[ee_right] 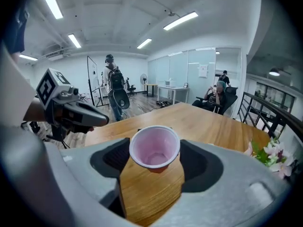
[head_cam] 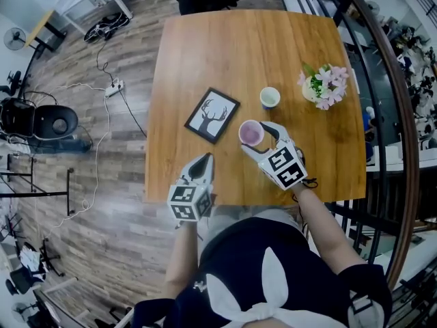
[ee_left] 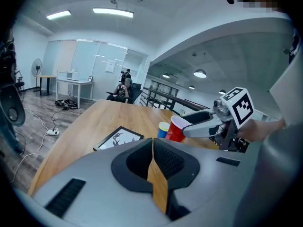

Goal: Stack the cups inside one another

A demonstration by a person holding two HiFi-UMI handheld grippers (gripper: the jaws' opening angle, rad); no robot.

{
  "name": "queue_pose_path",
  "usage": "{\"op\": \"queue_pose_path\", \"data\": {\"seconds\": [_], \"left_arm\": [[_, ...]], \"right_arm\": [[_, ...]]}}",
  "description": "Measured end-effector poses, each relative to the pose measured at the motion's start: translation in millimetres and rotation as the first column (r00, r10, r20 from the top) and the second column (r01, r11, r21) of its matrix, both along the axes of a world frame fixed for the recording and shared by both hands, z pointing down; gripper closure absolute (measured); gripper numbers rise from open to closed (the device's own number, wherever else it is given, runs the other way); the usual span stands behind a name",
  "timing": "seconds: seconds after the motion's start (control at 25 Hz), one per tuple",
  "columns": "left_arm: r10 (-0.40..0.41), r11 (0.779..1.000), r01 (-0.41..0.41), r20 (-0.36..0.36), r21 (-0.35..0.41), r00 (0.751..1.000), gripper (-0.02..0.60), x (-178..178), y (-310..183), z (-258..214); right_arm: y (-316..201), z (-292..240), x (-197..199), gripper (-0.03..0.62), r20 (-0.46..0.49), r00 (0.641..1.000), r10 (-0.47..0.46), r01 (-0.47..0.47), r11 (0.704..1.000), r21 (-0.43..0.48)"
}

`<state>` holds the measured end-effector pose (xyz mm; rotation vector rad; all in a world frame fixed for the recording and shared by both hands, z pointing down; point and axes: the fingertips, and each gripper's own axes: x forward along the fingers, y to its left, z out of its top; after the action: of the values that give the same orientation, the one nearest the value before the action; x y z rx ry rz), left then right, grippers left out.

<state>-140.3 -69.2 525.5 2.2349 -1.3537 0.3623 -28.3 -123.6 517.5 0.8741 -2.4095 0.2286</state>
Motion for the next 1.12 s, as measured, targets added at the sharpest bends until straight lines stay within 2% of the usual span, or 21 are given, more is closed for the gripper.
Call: {"op": "queue_pose_path", "data": {"seconds": [0.2, 0.4, 0.72, 1.12], "left_arm": [[0.004, 1.000, -0.003, -0.051, 0.014, 0.999, 0.558, 6.0, -8.2, -9.9], [0.008, 0.999, -0.006, -0.073, 0.033, 0.997, 0.558, 11.1, -19.1, -15.3], [0.050, 0.999, -0.048, -0.071, 0.019, 0.996, 0.558, 23.8, -29.6, -13.2], [0.061, 0.998, -0.059, -0.078, 0.030, 0.995, 0.558, 31.7, -52.9, -14.1]], "right_arm": [[0.4, -30.9, 1.6, 0.267, 0.048, 0.999, 0.009, -0.012, 0.998, 0.060], [4.5, -31.9, 7.9, 0.267, 0.056, 0.998, 0.036, -0.039, 0.998, 0.041], [-5.0, -28.8, 20.4, 0.267, 0.049, 0.996, 0.069, -0.071, 0.997, 0.031], [-46.4, -45.1, 40.2, 0.267, 0.053, 0.993, 0.107, -0.111, 0.990, 0.083]]}}
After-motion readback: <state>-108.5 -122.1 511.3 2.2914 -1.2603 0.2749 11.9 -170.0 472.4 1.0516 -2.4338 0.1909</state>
